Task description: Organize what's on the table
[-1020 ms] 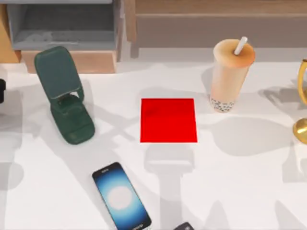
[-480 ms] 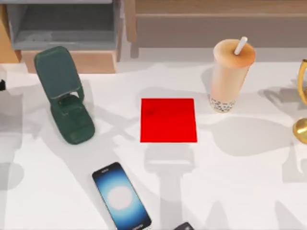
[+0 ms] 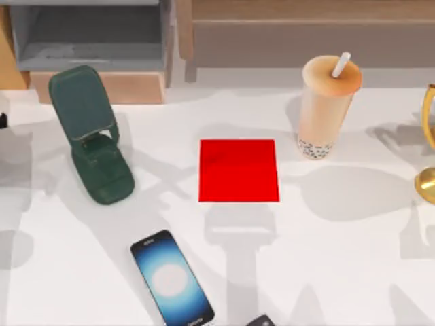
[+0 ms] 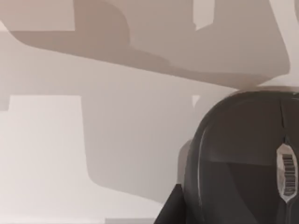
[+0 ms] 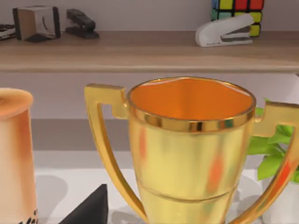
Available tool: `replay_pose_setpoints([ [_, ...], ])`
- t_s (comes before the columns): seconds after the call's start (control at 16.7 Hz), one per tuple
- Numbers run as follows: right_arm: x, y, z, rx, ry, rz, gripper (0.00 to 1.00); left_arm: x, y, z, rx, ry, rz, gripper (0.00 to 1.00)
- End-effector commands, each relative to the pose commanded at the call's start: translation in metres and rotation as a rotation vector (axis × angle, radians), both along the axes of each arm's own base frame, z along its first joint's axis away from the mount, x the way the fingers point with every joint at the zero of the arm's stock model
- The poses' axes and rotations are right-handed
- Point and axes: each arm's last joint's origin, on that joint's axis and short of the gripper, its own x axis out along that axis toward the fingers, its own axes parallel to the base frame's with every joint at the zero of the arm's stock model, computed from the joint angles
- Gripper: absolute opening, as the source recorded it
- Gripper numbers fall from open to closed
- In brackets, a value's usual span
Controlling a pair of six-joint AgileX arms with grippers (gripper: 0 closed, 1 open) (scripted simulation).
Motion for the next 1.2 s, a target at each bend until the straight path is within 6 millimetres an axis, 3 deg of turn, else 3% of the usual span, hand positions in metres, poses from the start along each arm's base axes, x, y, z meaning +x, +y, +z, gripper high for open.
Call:
replay_pose_setpoints([
  [0.36, 0.000, 0.000, 0.000, 0.000, 0.000, 0.000, 1.00, 0.005, -0.009, 0.016, 0.004, 0.003, -0.027, 0.00],
  [0.84, 0.000, 0.000, 0.000, 0.000, 0.000, 0.000, 1.00, 0.002, -0.002, 0.097, 0.005, -0.005, -0.009, 0.00],
  [1.2, 0.000, 0.000, 0.000, 0.000, 0.000, 0.000, 1.00, 0.001, -0.003, 0.101, 0.003, -0.003, -0.013, 0.00],
])
